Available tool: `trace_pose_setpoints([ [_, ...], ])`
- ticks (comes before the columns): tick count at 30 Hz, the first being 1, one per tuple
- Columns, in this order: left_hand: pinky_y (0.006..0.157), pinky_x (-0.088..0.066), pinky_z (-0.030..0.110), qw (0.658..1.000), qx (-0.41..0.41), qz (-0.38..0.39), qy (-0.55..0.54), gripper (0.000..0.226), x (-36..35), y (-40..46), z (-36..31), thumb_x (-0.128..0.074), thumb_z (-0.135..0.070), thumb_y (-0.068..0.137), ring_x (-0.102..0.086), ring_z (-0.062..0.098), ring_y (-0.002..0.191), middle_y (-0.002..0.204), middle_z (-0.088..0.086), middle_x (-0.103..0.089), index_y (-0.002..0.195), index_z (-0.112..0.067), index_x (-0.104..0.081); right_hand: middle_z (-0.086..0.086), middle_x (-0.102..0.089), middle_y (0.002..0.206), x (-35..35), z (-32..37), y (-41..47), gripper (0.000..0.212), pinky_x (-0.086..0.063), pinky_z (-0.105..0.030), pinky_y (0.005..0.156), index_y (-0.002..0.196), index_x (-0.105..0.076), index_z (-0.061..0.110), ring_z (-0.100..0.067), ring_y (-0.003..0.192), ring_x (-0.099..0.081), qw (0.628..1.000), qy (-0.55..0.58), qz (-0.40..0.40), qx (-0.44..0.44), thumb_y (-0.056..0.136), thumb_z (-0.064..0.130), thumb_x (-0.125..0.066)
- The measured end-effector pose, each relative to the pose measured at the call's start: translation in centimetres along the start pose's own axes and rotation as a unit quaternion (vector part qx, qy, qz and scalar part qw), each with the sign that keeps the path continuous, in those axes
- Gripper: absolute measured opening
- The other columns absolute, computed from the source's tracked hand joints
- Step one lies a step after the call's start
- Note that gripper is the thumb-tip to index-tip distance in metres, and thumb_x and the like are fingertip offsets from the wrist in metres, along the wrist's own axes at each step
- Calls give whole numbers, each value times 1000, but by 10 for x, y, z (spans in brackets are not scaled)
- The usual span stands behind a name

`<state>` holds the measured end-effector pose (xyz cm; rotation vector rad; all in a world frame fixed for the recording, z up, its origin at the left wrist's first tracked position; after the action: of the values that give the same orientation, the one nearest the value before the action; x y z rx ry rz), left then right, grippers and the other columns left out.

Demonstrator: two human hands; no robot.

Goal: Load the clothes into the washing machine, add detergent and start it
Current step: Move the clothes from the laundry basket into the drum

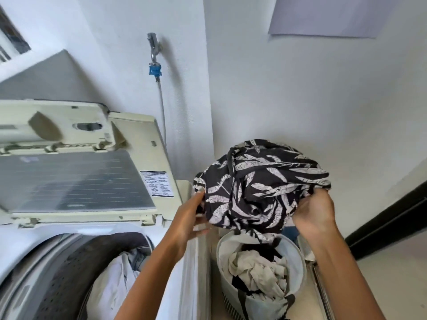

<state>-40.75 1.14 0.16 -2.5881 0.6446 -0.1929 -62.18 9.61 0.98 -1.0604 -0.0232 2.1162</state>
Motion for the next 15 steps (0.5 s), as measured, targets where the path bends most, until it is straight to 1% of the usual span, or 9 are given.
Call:
trace_pose_setpoints([
  [2, 82, -57, 38, 1000, 13, 5, -26, 47, 17, -12, 8, -42, -55, 93, -69, 20, 92, 113, 8, -67, 119, -21, -61, -3, -74, 95, -30, 4, -22, 22, -60, -29, 66, 99, -67, 12, -15, 82, -72, 999, 2, 36, 1, 85, 18, -52],
  [5, 84, -57, 42, 991, 38, 45, -123, 51, 42, -37, 17, -44, -58, 90, -70, 23, 97, 119, 11, -64, 118, -19, -62, -3, -73, 99, -65, 5, -57, 29, -59, -32, 71, 93, -72, 12, -16, 87, -71, 997, -17, 72, 14, 90, 19, -44],
  [6, 87, -56, 45, 982, 43, 69, -168, 53, 50, -46, 19, -43, -60, 89, -68, 24, 98, 117, 10, -65, 117, -19, -63, -4, -73, 100, -75, 3, -70, 25, -59, -33, 73, 89, -75, 12, -16, 88, -71, 996, -25, 79, 17, 84, 19, -51],
  [7, 90, -54, 49, 972, 50, 94, -209, 55, 58, -55, 21, -42, -61, 89, -66, 24, 99, 114, 7, -66, 116, -19, -65, -4, -73, 102, -86, -2, -85, 24, -59, -34, 75, 86, -76, 12, -17, 91, -71, 995, -30, 89, 16, 71, 22, -60],
  [9, 93, -49, 57, 950, 62, 137, -275, 62, 72, -72, 21, -38, -65, 89, -61, 27, 104, 116, 6, -68, 117, -18, -66, -5, -73, 105, -103, -13, -112, 43, -58, -36, 77, 85, -78, 13, -18, 95, -70, 994, -28, 105, 10, 45, 28, -68],
  [10, 94, -48, 59, 940, 65, 155, -298, 64, 82, -80, 21, -36, -66, 89, -60, 28, 107, 120, 6, -67, 119, -18, -65, -5, -73, 106, -110, -23, -124, 50, -58, -36, 76, 86, -78, 14, -18, 96, -70, 995, -28, 101, 7, 39, 29, -67],
  [12, 95, -45, 62, 928, 63, 203, -307, 65, 101, -96, 19, -31, -67, 89, -58, 31, 116, 127, 6, -64, 124, -22, -62, -6, -72, 107, -127, -47, -149, 58, -59, -36, 73, 91, -76, 13, -19, 96, -70, 994, -23, 106, -1, 37, 28, -66],
  [14, 94, -46, 62, 920, 66, 229, -311, 64, 122, -107, 23, -27, -65, 91, -55, 33, 123, 131, 6, -61, 128, -23, -59, -9, -71, 109, -143, -74, -170, 58, -58, -40, 77, 93, -75, 9, -22, 99, -69, 992, -6, 121, -23, 39, 27, -65],
  [15, 92, -48, 61, 918, 69, 230, -317, 65, 136, -113, 25, -25, -64, 92, -55, 35, 123, 132, 8, -61, 129, -22, -59, -10, -71, 110, -152, -90, -181, 56, -57, -42, 79, 93, -76, 8, -24, 100, -68, 991, 4, 133, -34, 41, 26, -65],
])
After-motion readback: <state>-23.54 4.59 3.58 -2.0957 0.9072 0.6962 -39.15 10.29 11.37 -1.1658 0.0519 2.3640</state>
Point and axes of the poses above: each hand's wrist, its own y-axis towards the middle knuckle, its own x-axis out of the back of the hand, z = x × y, the point moved 3 cm from there along y, towards the middle knuckle
